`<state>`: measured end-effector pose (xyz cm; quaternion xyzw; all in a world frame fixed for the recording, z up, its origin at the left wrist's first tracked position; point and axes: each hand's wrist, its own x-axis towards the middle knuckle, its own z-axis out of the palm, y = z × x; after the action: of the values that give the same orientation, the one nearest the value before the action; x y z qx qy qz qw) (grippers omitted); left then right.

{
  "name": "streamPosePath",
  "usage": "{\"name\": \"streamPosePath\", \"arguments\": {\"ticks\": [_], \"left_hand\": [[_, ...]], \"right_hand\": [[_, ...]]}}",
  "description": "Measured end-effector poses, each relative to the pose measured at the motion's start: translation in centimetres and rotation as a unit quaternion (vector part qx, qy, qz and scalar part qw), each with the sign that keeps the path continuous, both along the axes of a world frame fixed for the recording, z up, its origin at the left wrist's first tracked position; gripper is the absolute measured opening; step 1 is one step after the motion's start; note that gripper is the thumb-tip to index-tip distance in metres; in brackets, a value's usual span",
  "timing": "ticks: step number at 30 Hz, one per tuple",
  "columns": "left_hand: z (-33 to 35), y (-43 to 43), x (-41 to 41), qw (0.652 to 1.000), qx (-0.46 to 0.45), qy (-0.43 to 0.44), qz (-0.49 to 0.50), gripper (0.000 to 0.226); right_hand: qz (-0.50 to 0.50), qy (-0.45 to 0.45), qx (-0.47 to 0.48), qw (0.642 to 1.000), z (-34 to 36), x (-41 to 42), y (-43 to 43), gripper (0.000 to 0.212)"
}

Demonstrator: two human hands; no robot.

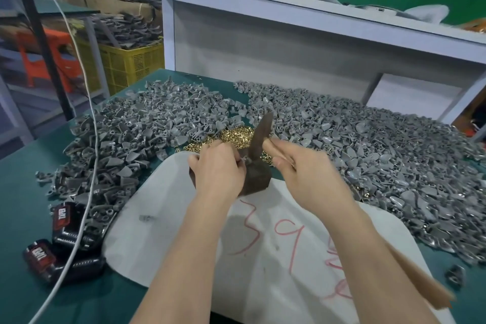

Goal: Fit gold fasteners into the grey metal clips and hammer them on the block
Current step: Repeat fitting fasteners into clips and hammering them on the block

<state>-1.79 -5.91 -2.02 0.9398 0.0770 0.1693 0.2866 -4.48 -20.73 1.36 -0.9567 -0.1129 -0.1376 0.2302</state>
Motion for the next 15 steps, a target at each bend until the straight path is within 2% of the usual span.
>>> {"name": "streamPosePath", "arguments": {"ticks": [4, 8, 12, 15], "left_hand": [[-0.1, -0.1, 0.2, 1.000, -0.003, -0.007, 0.007, 0.011], [-0.1, 0.0, 0.1, 1.000, 0.000, -0.008, 0.002, 0.011], [0.1, 0.0, 0.0, 1.000, -0.005, -0.003, 0.005, 0.010], [0.2, 0.0, -0.1, 1.000, -0.009, 0.001, 0.006, 0.010]], "right_hand": [[-0.024, -0.143, 0.065, 0.987, 0.8, -0.3, -0.4, 0.036], [-0.006, -0.005, -0.032, 0.999, -0.4, -0.1, 0.5, 0.038], [-0.010, -0.004, 0.022, 1.000, -0.6, 1.6, -0.8, 0.035], [-0.052, 0.063, 0.088, 0.993, -1.4, 3.2, -1.8, 0.030]]}}
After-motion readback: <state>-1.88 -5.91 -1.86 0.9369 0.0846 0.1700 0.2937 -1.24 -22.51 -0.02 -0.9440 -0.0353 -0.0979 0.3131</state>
